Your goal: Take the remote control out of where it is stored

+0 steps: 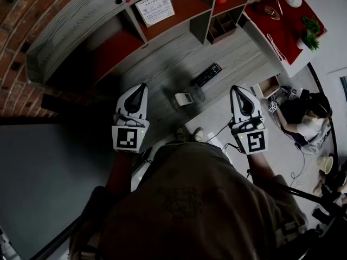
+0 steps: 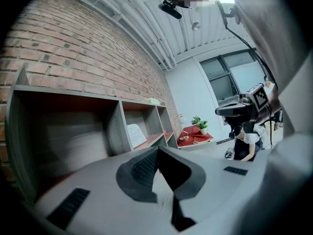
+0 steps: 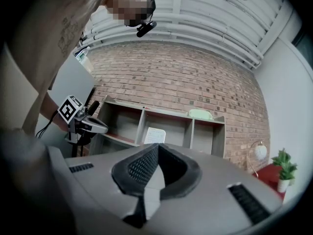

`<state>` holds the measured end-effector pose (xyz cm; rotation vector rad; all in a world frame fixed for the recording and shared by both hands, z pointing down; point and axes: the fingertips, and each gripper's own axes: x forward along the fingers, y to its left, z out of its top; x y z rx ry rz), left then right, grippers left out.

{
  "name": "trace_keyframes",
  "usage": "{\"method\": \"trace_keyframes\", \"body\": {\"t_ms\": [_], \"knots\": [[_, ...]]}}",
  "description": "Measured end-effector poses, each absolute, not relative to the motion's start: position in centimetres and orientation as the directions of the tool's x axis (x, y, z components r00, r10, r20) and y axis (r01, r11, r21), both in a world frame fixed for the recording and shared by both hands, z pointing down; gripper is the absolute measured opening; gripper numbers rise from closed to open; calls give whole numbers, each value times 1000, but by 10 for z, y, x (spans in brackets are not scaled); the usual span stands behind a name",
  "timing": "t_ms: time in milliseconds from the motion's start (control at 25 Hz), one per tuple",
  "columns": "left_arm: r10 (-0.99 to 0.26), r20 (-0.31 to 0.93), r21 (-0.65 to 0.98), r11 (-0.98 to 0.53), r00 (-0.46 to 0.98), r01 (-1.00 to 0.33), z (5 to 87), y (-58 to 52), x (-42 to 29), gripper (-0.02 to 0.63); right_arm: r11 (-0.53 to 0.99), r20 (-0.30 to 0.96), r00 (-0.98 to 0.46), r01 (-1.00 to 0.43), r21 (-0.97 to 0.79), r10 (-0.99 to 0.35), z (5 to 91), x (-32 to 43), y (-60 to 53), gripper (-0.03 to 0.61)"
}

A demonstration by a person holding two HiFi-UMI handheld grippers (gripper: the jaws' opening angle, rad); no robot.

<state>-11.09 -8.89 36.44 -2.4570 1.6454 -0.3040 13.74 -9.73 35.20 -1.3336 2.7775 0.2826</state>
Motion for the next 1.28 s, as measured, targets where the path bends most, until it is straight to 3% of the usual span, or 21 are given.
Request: {"method": "trace_keyframes", "body": {"t_ms": [1280], "knots": [[-914, 92, -218, -407, 396, -887, 375, -92, -105, 11, 645, -79, -655, -755, 120, -752, 364, 134, -102, 12]]}}
